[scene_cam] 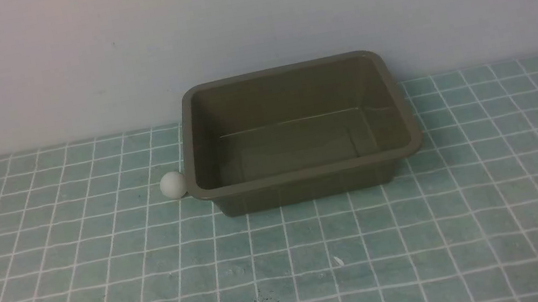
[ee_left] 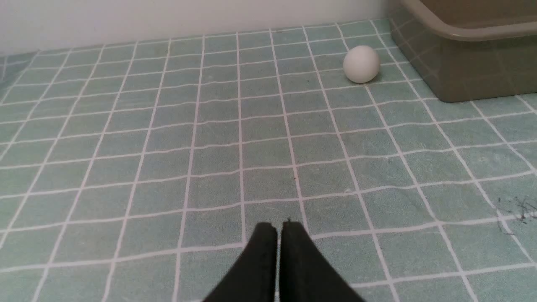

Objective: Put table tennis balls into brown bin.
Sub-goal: 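Reach for and grasp a ping pong ball on the table beside the basket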

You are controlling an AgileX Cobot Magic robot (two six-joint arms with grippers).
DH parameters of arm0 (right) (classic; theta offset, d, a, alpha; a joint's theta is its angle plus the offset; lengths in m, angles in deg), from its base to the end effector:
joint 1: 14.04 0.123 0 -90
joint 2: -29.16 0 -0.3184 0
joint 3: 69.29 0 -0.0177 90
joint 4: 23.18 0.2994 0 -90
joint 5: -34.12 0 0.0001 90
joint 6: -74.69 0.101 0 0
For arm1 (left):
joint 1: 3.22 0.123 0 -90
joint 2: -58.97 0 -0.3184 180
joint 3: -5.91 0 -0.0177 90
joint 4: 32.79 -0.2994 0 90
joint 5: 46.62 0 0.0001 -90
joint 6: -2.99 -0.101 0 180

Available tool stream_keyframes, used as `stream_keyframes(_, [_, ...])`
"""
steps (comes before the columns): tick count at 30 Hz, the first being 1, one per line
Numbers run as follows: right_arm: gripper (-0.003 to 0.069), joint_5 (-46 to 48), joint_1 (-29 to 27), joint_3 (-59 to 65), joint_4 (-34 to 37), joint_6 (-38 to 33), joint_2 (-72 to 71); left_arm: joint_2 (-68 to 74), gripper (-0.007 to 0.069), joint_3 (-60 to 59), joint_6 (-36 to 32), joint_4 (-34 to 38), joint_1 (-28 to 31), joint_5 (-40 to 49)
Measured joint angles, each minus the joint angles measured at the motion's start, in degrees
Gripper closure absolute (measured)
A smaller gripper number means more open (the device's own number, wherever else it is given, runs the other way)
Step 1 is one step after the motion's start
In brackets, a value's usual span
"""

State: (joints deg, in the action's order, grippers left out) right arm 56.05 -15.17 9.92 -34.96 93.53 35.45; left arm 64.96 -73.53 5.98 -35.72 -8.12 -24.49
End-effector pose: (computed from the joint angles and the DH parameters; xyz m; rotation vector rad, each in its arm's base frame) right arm 0.0767 -0.0092 0.1695 0.1993 1.8561 0.0103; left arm 0.0765 -0.0046 0.1672 0.0625 1.8760 -0.0440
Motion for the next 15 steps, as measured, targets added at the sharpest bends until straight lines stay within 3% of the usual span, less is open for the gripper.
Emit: stream_keyframes(15, [0.0673, 0.0, 0.0, 0.0, 0.0, -1.13, 0.0, 0.0, 0.0629, 0.0, 0.0, 0.0, 0.0, 0.0])
